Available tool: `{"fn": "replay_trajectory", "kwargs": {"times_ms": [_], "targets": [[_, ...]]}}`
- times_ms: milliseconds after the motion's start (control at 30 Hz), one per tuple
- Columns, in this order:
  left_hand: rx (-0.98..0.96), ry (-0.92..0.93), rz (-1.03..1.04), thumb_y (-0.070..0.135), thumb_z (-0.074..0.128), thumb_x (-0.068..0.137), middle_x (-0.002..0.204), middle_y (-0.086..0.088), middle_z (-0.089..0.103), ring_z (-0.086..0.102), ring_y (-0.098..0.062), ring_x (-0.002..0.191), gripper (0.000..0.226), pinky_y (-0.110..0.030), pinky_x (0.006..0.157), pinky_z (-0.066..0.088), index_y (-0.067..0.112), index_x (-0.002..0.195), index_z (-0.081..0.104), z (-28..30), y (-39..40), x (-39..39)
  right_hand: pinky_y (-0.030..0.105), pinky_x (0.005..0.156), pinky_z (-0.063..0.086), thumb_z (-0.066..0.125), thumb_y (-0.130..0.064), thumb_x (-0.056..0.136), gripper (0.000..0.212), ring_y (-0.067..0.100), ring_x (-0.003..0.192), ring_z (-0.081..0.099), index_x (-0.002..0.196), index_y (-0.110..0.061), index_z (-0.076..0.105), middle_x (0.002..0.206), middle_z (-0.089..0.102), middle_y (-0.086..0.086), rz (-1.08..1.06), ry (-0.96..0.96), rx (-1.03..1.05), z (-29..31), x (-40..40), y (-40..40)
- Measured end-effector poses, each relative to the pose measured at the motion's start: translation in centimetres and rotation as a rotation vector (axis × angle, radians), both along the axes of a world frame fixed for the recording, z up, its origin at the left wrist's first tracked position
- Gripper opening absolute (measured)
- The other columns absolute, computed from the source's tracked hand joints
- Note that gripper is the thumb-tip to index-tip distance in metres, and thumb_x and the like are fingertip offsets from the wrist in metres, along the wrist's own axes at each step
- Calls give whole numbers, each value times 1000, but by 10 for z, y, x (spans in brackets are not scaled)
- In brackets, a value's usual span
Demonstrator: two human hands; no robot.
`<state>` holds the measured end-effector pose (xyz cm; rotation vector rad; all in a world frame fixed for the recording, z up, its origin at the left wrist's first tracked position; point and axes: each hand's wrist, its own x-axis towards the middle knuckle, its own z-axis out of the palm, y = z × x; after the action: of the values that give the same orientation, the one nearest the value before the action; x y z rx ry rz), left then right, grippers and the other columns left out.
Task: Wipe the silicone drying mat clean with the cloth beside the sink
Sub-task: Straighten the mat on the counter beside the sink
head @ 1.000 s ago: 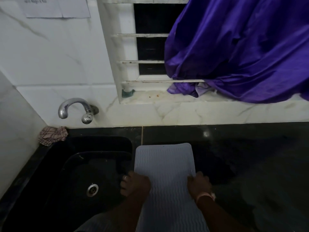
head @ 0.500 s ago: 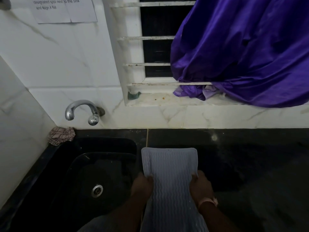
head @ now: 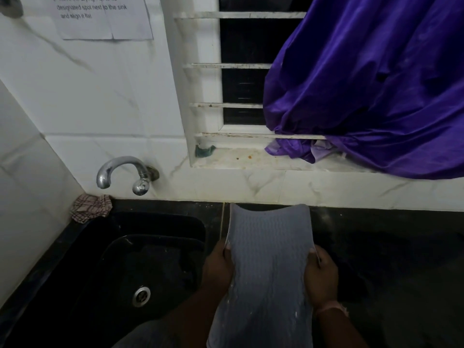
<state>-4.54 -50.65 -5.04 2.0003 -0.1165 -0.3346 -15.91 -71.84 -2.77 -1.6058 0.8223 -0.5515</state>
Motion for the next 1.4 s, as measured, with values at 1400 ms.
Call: {"fn": "replay_trajectory", "kwargs": {"times_ms": [1400], "targets": [[365,-16,115,18,44,101,115,-6,69,66,-24,103,33,-41,94,55,17,124,67,-51,-5,15,46,100,50,62,-31,99,63,38,116,61,152,-12,35,137,60,18,55,455,-89,-55,13,-40]]}}
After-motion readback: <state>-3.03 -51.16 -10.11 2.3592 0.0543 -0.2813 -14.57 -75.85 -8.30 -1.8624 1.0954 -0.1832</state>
